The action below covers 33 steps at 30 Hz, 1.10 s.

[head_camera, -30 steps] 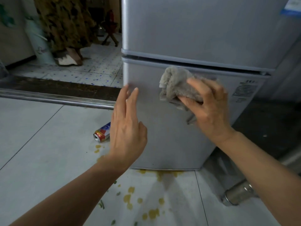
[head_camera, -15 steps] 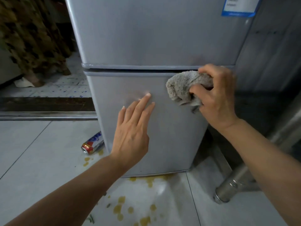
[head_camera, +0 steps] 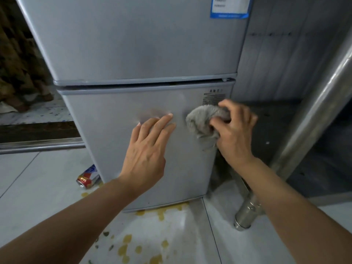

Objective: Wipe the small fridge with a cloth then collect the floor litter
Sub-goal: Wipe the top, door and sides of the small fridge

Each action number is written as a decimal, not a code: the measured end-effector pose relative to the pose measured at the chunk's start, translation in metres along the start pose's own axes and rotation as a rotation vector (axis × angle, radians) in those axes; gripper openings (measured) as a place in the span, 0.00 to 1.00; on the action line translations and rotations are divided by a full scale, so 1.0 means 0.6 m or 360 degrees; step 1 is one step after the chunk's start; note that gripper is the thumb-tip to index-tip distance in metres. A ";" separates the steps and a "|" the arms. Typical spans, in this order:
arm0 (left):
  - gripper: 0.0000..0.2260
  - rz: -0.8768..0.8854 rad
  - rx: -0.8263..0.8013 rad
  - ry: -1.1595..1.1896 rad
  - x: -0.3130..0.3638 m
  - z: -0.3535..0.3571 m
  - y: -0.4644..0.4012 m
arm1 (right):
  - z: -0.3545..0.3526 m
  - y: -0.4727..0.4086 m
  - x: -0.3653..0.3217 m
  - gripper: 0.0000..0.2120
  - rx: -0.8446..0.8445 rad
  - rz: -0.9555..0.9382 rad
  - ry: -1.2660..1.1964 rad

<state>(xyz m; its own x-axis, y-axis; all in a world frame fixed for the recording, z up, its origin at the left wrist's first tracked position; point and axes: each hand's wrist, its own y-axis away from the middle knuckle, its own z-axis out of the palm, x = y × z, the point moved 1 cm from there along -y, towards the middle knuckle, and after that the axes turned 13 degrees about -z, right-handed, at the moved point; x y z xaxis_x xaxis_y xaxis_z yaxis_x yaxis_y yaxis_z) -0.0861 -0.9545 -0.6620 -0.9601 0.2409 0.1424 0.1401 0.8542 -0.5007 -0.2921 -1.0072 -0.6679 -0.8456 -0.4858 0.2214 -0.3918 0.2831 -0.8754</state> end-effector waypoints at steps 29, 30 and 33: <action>0.29 0.0178 -0.0015 -0.0122 -0.053 0.097 0.058 | 0.095 0.121 -0.088 0.11 0.0161 0.0178 -0.0089; 0.29 0.0167 -0.0041 -0.0143 -0.060 0.100 0.065 | 0.103 0.153 -0.099 0.08 0.0005 0.0045 -0.0105; 0.30 0.0152 -0.0121 -0.0208 -0.079 0.101 0.084 | 0.120 0.204 -0.114 0.05 -0.0423 -0.0286 -0.0164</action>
<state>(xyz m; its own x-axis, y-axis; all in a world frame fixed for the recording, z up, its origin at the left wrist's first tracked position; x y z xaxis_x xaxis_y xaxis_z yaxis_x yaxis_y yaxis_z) -0.0481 -0.9508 -0.7460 -0.9641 0.2649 -0.0176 0.2454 0.8638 -0.4400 -0.2564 -0.9988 -0.8209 -0.7188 -0.6245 0.3055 -0.6236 0.3848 -0.6805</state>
